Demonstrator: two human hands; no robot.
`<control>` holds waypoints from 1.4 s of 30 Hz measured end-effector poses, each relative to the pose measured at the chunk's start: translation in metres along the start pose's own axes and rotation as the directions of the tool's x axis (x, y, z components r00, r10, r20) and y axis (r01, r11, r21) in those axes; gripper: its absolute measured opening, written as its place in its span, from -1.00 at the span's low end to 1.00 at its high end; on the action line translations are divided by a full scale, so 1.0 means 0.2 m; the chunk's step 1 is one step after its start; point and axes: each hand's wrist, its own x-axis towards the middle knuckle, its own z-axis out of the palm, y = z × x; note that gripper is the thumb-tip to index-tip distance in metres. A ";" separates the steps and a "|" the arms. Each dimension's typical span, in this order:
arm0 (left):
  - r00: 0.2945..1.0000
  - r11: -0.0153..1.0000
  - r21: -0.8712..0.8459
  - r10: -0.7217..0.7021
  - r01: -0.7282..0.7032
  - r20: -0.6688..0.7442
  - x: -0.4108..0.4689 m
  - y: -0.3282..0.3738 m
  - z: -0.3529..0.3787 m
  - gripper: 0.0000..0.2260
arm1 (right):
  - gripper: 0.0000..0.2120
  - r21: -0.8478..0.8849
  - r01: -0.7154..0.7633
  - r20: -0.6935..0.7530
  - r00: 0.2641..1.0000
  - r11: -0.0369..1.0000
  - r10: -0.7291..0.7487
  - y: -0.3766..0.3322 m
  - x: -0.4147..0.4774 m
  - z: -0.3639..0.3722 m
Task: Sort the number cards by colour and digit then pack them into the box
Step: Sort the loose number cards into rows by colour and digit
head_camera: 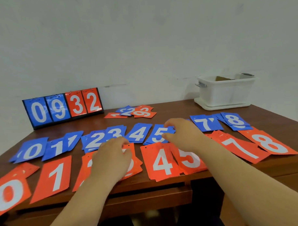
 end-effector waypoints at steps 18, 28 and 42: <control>0.971 0.991 0.123 -0.081 0.054 0.227 1.64 -0.26 0.41 -0.44 | -0.35 -0.327 -0.011 0.289 0.951 0.945 0.111 0.15 1.42 0.46; 0.957 0.980 0.161 -0.151 0.113 0.249 1.87 -0.18 0.65 -0.44 | -0.42 -0.121 -0.186 0.230 0.950 0.975 0.210 0.31 1.50 0.48; 0.920 0.952 0.137 -0.300 0.273 0.252 1.88 -0.09 0.64 -0.32 | -0.68 0.261 -0.323 -0.107 0.927 0.910 0.360 0.42 1.39 0.29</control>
